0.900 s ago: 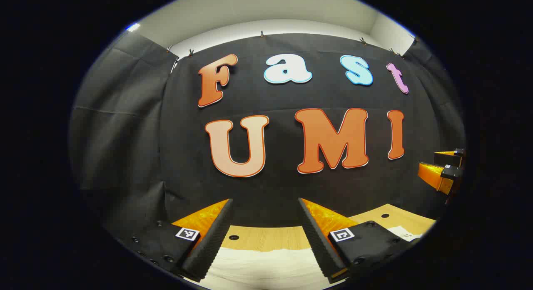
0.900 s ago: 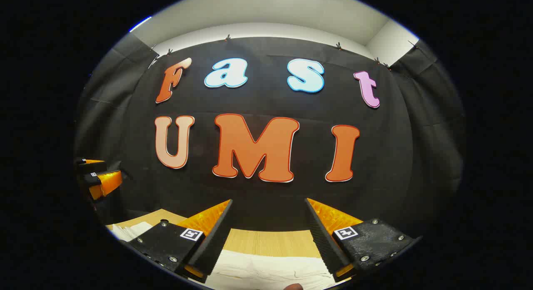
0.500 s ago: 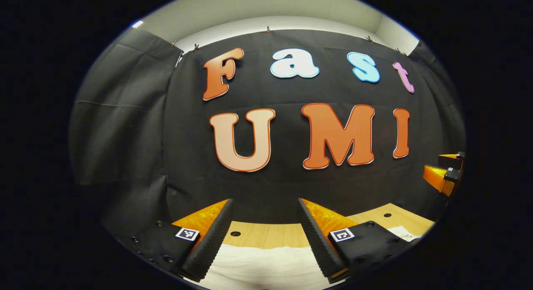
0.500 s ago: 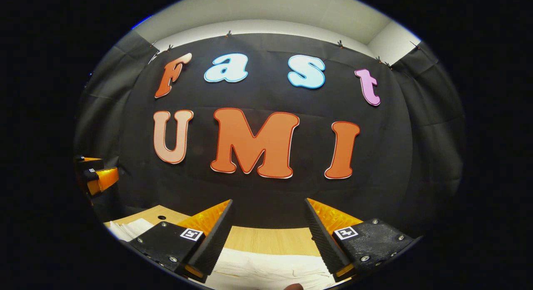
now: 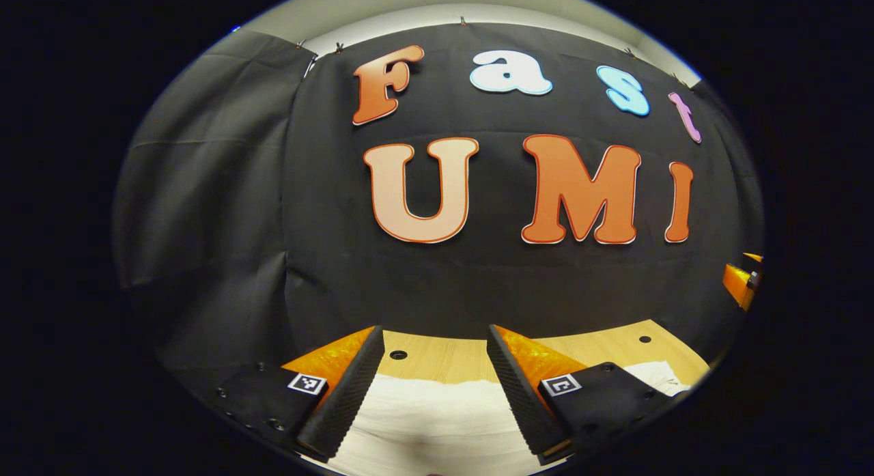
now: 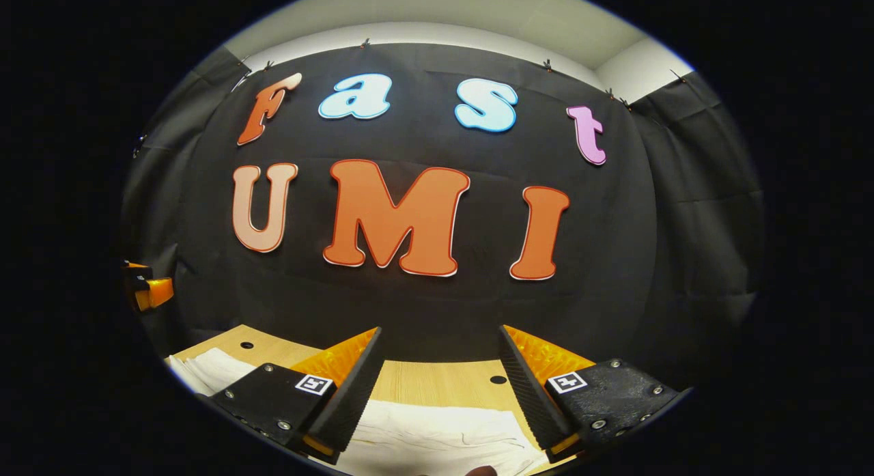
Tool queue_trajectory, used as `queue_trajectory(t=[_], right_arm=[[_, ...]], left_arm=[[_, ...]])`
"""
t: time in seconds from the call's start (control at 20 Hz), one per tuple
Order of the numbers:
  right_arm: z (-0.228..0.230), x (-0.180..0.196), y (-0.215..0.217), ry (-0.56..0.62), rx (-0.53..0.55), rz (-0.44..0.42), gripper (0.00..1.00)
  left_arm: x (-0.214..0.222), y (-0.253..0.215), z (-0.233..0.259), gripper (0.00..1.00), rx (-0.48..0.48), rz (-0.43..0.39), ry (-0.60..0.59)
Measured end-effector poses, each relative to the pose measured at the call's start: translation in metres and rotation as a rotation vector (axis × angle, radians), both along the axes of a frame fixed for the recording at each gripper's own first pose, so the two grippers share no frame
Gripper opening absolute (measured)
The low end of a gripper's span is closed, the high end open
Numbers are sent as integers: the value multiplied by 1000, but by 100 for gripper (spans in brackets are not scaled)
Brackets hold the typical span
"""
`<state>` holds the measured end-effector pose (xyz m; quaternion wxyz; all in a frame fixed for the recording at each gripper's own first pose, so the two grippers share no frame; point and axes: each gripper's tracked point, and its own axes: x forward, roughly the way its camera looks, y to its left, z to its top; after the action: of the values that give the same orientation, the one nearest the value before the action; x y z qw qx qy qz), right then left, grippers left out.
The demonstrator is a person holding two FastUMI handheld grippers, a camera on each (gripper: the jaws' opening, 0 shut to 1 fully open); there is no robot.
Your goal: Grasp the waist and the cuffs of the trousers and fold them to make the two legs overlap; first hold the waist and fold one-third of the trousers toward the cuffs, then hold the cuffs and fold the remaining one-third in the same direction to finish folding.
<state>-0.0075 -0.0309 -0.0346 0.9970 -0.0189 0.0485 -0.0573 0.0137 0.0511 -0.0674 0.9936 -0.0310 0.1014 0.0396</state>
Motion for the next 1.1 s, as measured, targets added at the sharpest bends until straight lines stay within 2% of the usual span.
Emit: queue_trajectory(t=[0.1, 0.15, 0.35, 0.65, 0.95, 1.1], right_arm=[[-7, -1, -7, 22, 3, -18, 99], [-12, 0, -11, 42, 9, -31, 99], [-48, -5, -26, 164, 84, -75, 99], [-110, -16, -35, 384, 249, -109, 97], [-152, -32, -49, 535, 291, -177, 96], [-169, -37, -46, 595, 347, -200, 96]], left_arm=[[-1, 7, -8, 95, 2, 8, 23], [-1, 13, -16, 98, 0, 21, 46], [-10, 46, -55, 98, -42, 100, 174], [-33, 76, -131, 99, -160, 158, 417], [-72, 116, -194, 100, -328, 256, 613], [-90, 139, -221, 99, -411, 299, 690]])
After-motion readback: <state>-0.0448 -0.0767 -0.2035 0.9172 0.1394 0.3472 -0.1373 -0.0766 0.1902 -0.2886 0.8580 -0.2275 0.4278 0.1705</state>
